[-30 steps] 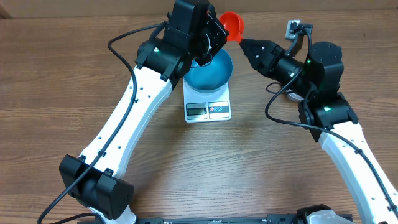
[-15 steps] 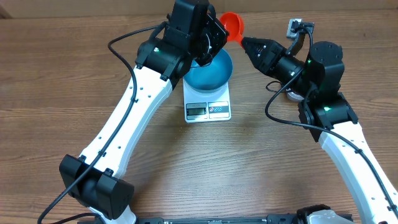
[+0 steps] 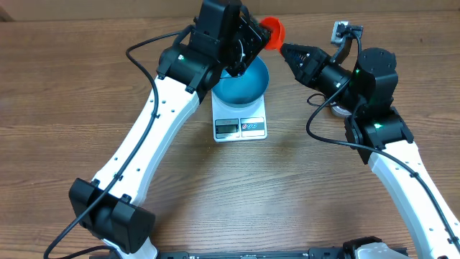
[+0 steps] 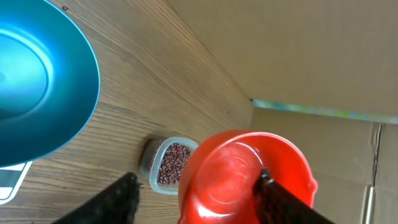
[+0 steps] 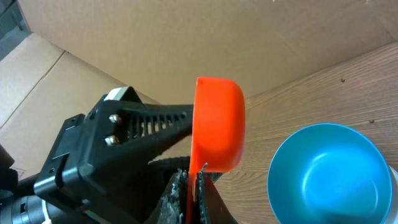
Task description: Scoop item into bowl and weigh 150g on scale
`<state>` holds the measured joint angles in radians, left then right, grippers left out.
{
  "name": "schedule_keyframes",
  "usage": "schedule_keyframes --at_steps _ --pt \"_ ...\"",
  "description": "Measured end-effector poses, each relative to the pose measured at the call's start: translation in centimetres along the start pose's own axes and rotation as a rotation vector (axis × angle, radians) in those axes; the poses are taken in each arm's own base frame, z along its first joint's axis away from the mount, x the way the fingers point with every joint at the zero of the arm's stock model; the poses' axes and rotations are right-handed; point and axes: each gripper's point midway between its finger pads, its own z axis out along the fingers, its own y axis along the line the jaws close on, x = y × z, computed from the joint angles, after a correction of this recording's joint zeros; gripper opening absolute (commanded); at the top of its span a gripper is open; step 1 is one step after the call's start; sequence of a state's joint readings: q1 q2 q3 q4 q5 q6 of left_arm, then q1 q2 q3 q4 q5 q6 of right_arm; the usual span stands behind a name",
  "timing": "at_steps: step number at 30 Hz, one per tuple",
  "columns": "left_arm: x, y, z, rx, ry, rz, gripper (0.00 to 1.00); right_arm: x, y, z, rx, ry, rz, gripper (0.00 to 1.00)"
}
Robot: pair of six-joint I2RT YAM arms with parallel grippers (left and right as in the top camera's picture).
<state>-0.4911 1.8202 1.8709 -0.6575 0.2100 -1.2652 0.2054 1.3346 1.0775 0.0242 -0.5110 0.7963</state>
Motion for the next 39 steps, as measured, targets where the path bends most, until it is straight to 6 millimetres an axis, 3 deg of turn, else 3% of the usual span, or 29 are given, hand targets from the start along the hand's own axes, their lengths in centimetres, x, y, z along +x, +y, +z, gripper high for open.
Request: schedule_keyframes --at_steps 5,8,10,15,21,29,31,35,39 --pt "-0.3 -0.7 -0.1 0.030 -0.002 0.044 0.88 0.4 -1.3 -0.2 0.046 0.020 0.021 0.04" --pt "-1.0 -0.7 -0.3 0.049 0.016 0.134 0.90 0.2 -3.7 -1.0 0.121 0.027 0.038 0.04" --pt "-2.0 -1.1 -0.8 0.092 0.028 0.242 1.00 -0.2 -5.3 -1.7 0.170 0.024 0.042 0.04" --pt "-5.1 -0.4 -2.3 0.161 0.054 0.529 1.00 -1.1 -9.0 -3.9 0.279 0.023 0.067 0.04" --pt "-6.9 1.6 -3.4 0.159 0.069 0.784 1.00 -1.5 -12.0 -6.5 0.376 0.035 0.064 0.04" --pt "-5.0 6.0 -4.5 0.013 0.189 1.016 1.00 -2.2 -13.1 -9.6 0.442 0.021 0.026 0.04" --pt "-4.4 6.2 -6.0 -0.022 0.192 1.048 1.00 -2.4 -13.4 -10.2 0.454 0.015 0.025 0.04" --pt "-2.0 4.6 -12.1 -0.036 0.150 1.131 1.00 -2.4 -13.4 -10.3 0.455 0.018 0.018 0.04" --pt "0.7 4.3 -14.1 -0.063 0.164 1.188 0.95 -2.0 -13.3 -10.3 0.447 0.037 0.018 0.04"
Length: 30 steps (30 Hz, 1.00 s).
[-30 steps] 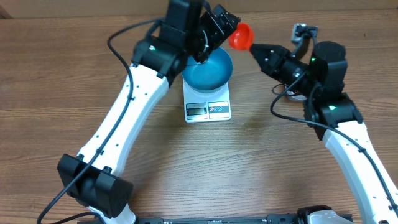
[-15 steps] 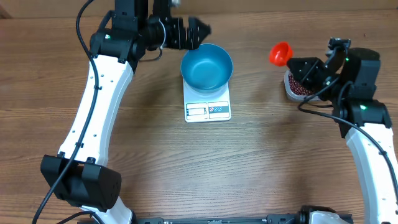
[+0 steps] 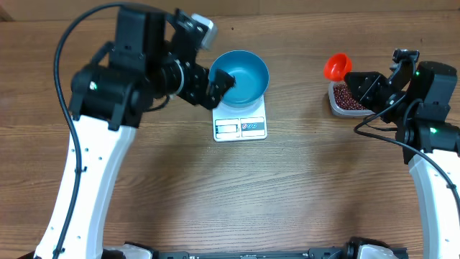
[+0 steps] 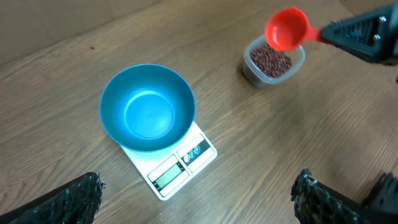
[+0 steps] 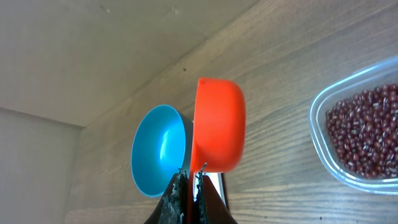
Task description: Scoop item into bowl and weigh 150g on scale
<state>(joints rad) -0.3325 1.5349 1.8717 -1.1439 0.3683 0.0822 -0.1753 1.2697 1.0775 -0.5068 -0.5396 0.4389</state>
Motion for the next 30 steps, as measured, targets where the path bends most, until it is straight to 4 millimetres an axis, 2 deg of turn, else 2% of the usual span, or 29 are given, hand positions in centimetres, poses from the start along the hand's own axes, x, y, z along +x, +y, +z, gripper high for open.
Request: schedule_keyframes --at_steps 1,2,4,6,7,8,13,14,15,16,24,25,30 --pt "0.1 -0.5 0.1 0.000 0.007 0.012 0.87 0.2 -0.1 0.0 0.002 0.006 0.001 0.04" --pt "0.3 -1.4 0.6 0.002 0.017 0.029 0.73 0.3 -0.1 0.0 0.002 0.013 0.001 0.04" --pt "0.9 -2.5 1.6 0.009 0.042 0.035 0.65 0.4 -0.1 0.0 0.001 0.016 -0.005 0.04" --pt "1.7 -3.6 3.0 0.012 0.068 0.046 0.51 0.4 -0.1 0.0 0.001 0.016 -0.007 0.04" --pt "2.7 -4.5 4.3 0.020 0.093 0.060 0.35 0.4 -0.1 0.0 0.001 0.016 -0.008 0.04" --pt "3.9 -5.5 5.7 0.033 0.124 0.065 0.06 0.4 -0.1 0.0 0.001 0.016 -0.009 0.04" --pt "8.8 -7.6 11.7 0.061 0.247 0.094 0.04 0.4 -0.1 0.0 0.001 0.016 -0.012 0.04" --pt "9.3 -7.7 12.2 0.060 0.263 0.095 0.04 0.4 -0.1 0.0 0.001 0.016 -0.012 0.04" --pt "10.7 -7.7 13.8 0.045 0.294 0.108 0.04 0.4 -0.1 0.0 0.001 0.017 -0.011 0.04" --pt "11.3 -7.6 14.4 0.027 0.310 0.116 0.04 0.4 -0.1 0.0 0.002 0.017 -0.010 0.04" --pt "14.5 -5.0 19.7 -0.151 0.347 0.190 0.04 0.6 -0.2 0.0 0.005 0.024 -0.006 0.04" --pt "15.6 -4.1 20.9 -0.184 0.355 0.198 0.04 0.6 -0.2 0.0 0.006 0.024 -0.005 0.04" --pt "16.9 -2.4 23.6 -0.232 0.358 0.252 0.04 0.7 -0.2 0.0 0.007 0.028 -0.004 0.04"
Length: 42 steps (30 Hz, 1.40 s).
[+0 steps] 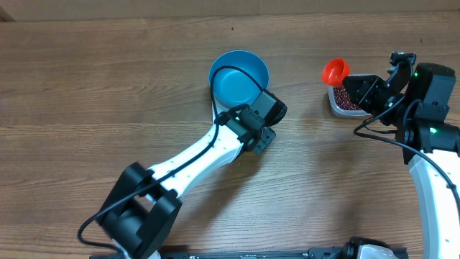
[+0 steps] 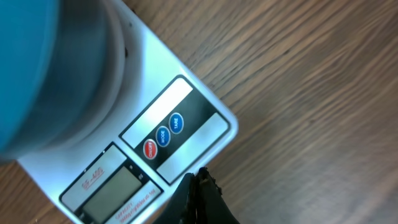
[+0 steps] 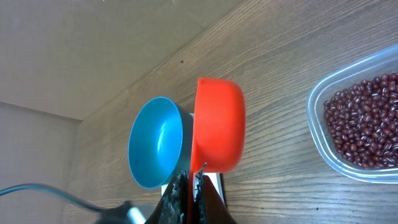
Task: Scoop item into bowl and weigh 150g on scale
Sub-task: 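Move the left gripper to the scale and press its button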
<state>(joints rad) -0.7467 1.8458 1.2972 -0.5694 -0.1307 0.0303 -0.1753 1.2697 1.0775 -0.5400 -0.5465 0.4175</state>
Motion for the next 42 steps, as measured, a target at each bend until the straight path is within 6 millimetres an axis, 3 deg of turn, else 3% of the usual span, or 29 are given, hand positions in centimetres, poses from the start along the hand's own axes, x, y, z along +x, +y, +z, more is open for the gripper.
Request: schedule_keyframes --at_steps 7,12,29,42 --pt "0.5 0.2 3.2 -0.026 0.022 0.140 0.04 0.0 0.0 0.0 0.000 0.000 0.001 0.04" --pt "0.6 1.1 4.2 -0.089 0.028 0.162 0.04 0.0 0.0 0.0 0.001 0.001 0.001 0.04" --pt "1.1 4.9 4.4 -0.196 0.046 0.118 0.04 0.1 0.0 0.0 0.002 0.003 0.003 0.04" --pt "2.2 3.5 4.7 -0.120 0.075 0.126 0.04 0.1 0.0 0.0 0.002 0.002 0.002 0.04"
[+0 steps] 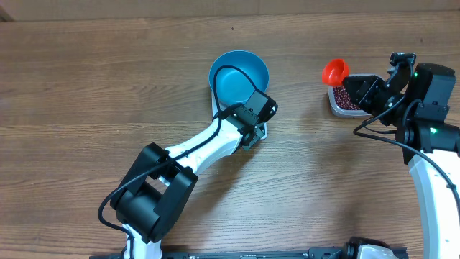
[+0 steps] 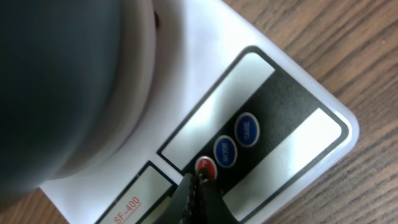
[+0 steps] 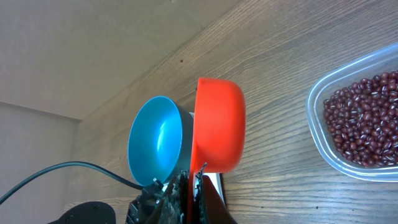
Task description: Scoop item into bowl and weigh 150g on scale
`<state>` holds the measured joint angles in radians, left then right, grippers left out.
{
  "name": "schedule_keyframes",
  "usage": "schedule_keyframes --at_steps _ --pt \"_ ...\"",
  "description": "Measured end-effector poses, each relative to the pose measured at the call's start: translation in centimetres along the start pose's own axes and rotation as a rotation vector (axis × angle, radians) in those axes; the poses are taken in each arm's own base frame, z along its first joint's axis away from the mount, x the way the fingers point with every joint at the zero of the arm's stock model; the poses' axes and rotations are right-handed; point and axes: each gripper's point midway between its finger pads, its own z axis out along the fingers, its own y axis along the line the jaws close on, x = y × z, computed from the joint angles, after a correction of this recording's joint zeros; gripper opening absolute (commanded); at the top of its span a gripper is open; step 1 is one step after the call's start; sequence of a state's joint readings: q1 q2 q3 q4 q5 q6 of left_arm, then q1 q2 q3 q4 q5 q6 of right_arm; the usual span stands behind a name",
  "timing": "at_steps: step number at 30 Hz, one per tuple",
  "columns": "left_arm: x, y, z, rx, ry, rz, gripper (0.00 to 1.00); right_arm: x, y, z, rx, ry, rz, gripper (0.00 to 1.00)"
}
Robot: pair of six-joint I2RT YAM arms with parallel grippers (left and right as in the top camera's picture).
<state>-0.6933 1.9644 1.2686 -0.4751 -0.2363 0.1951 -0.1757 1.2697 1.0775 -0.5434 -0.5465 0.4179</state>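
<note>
A blue bowl (image 1: 239,75) stands on the white scale (image 2: 292,155); in the overhead view my left arm hides most of the scale. My left gripper (image 2: 198,177) is shut, its tips on the red button (image 2: 206,166) of the scale's panel, next to two blue buttons. My right gripper (image 1: 357,88) is shut on the handle of the orange scoop (image 1: 335,70), which hangs empty just left of the clear tub of red beans (image 1: 348,101). From the right wrist, the scoop (image 3: 217,124) stands on edge between bowl (image 3: 155,140) and tub (image 3: 360,127).
The wooden table (image 1: 86,108) stretches left of the scale. A cardboard wall (image 3: 112,43) runs along the table's far edge. My left arm's black cable (image 1: 233,79) loops over the bowl.
My left gripper has come down from just off the scale's front edge onto the panel, its shut tips now on the red button. My right gripper and the scoop have not moved.
Both grippers met above the bowl, the scoop between them, my right shut on its handle. Then my right held the scoop by the bean tub while my left was open over the table. My left then shut beside the scale, and now touches its red button.
</note>
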Motion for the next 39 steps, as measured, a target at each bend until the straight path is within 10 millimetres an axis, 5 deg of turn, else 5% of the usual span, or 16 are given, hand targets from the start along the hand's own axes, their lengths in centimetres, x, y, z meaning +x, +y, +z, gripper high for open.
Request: schedule_keyframes --at_steps 39 --pt "-0.6 -0.6 0.3 0.089 -0.044 -0.029 0.04 0.5 -0.3 0.0 0.010 0.020 0.014 0.04"
